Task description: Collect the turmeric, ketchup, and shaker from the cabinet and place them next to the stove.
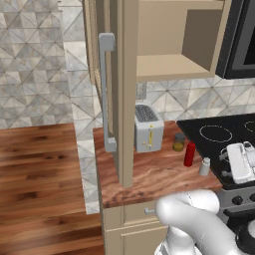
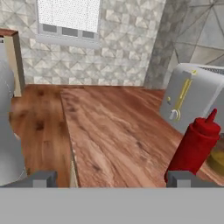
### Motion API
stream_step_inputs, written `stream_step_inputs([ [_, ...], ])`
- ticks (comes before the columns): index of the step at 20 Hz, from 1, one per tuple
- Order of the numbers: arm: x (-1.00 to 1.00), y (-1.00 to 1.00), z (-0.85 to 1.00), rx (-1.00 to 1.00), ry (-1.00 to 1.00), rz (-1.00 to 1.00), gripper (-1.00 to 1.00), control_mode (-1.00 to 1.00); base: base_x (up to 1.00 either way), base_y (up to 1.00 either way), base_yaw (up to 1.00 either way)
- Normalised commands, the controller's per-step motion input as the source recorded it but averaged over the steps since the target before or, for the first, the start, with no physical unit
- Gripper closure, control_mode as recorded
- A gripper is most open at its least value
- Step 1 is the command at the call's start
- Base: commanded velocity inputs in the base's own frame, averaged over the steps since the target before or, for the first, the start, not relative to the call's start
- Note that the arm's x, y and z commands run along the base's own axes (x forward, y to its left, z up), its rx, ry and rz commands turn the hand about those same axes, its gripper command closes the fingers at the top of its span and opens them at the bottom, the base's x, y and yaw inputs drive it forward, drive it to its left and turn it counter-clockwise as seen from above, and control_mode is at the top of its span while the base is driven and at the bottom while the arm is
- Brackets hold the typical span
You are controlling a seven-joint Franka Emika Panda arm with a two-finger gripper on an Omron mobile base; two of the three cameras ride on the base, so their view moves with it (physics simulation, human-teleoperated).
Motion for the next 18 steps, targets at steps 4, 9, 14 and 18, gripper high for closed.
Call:
stream_step_inputs([
  [4, -0.36, 0.92, 0.23, -0.1, 0.0, -0.06, -1.0, -1.0, 0.0, 0.0, 0.0],
  [9, -0.27, 0.98, 0.35, -0.12, -0.05, -0.04, -1.0, -1.0, 0.0, 0.0, 0.0],
  [14, -0.29, 0.87, 0.46, -0.11, -0.1, -0.04, -1.0, -1.0, 0.0, 0.0, 0.0],
  [18, -0.24, 0.91, 0.42, -0.12, -0.1, -0.03, -1.0, -1.0, 0.0, 0.0, 0.0],
])
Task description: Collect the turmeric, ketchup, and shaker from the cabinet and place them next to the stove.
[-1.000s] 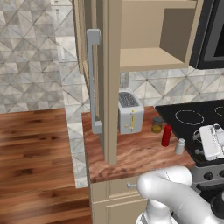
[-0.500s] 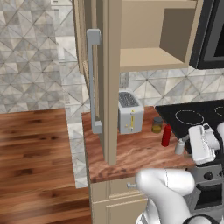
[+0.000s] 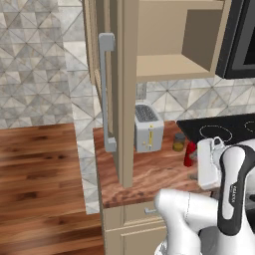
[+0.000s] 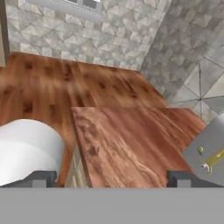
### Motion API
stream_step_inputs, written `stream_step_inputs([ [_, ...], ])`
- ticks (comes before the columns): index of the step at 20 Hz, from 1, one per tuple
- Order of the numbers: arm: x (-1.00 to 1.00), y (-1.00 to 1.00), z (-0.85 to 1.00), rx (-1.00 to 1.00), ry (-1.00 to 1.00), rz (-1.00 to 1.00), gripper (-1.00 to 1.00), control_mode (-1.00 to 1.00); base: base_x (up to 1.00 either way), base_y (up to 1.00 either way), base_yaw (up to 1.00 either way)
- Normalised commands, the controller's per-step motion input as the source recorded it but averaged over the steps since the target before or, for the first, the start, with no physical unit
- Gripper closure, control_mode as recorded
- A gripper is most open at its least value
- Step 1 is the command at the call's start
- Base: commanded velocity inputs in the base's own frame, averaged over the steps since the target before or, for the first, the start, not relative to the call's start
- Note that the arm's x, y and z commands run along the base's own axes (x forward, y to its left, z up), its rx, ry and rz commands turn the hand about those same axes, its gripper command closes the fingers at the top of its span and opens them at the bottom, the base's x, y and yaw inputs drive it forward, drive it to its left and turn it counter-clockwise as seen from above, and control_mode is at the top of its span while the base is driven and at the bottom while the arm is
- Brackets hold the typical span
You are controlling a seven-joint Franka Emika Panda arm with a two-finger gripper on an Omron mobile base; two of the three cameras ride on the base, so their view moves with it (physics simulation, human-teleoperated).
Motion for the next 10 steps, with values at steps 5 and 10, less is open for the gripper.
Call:
stream_step_inputs([
  [5, -0.04, 0.97, 0.42, -0.14, -0.08, 0.0, -1.0, -1.0, 0.0, 0.0, 0.0],
  [10, 0.0, 0.72, 0.46, -0.1, -0.07, 0.0, -1.0, -1.0, 0.0, 0.0, 0.0],
])
